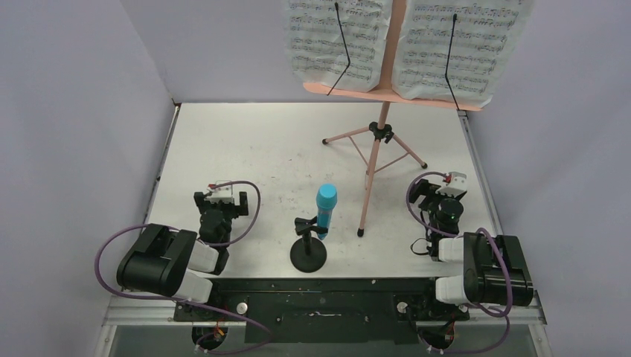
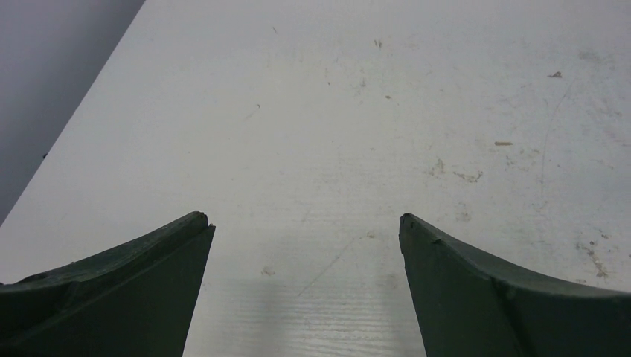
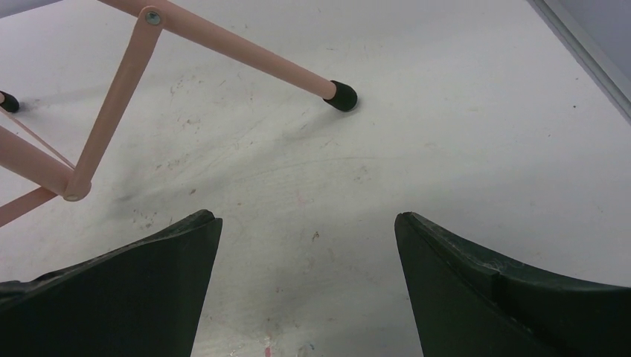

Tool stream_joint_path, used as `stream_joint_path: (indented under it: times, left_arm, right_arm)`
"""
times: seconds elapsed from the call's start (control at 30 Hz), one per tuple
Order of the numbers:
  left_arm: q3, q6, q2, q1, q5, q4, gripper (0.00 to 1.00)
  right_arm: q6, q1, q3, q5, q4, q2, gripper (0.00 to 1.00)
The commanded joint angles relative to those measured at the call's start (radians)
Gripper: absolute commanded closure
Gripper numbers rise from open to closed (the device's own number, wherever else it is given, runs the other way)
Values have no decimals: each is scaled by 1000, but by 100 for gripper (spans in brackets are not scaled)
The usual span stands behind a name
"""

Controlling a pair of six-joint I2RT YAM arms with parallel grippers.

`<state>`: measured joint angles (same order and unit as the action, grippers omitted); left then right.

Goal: Set up the instrument practice props

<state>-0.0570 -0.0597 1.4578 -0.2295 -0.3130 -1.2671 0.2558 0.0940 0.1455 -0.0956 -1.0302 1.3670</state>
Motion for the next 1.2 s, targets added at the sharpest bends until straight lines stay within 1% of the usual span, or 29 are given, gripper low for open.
stream_joint_path:
  times: [0.0,0.03,0.1,0.17,0.2,0.23,0.3,0.33,0.47,0.57,0.6,0.67,0.73,0.77,0.87,1.17]
  left_arm:
    - [-15,15,-4,21,-7,-169,4]
    - [-22,26,0,30,-3,-151,4]
    - [-41,22,36,43,16,-167,4]
    - [-52,33,9,55,51,-99,3]
    - [-63,34,-2,64,79,-61,1]
    - [-70,38,-1,74,100,-53,6]
    - [-84,37,11,88,127,-52,10]
    - [-90,41,8,93,134,-36,10]
    - [-121,53,9,107,141,18,5]
    - [-141,54,5,114,140,61,4]
    - [-138,54,6,114,138,56,3]
    - [-136,54,6,114,129,52,4]
    - [-152,68,7,115,116,82,4]
    - [-159,93,7,115,93,95,4]
    - [-162,108,9,114,35,96,4]
    - [-175,118,10,116,37,119,4]
  right_arm:
    - [-83,-53,-6,110,-100,-23,10]
    - [-118,-80,-21,167,-139,-23,10]
    - [-204,-156,-46,239,-235,10,10]
    - [-242,-186,-53,258,-351,97,10]
    - [-245,-188,-56,252,-404,144,10]
    - [-246,-187,-56,252,-444,188,10]
    - [-247,-188,-57,250,-494,241,10]
    - [-249,-188,-55,246,-494,246,10]
    - [-248,-189,0,244,-378,238,10]
    - [-243,-193,107,250,-183,246,10]
    - [-233,-182,122,228,-165,253,10]
    - [-230,-172,125,228,-151,248,10]
    - [-232,-174,120,230,-164,250,10]
    - [-231,-173,121,232,-161,249,10]
    - [-229,-172,121,226,-162,250,10]
    - [-227,-170,123,220,-159,250,10]
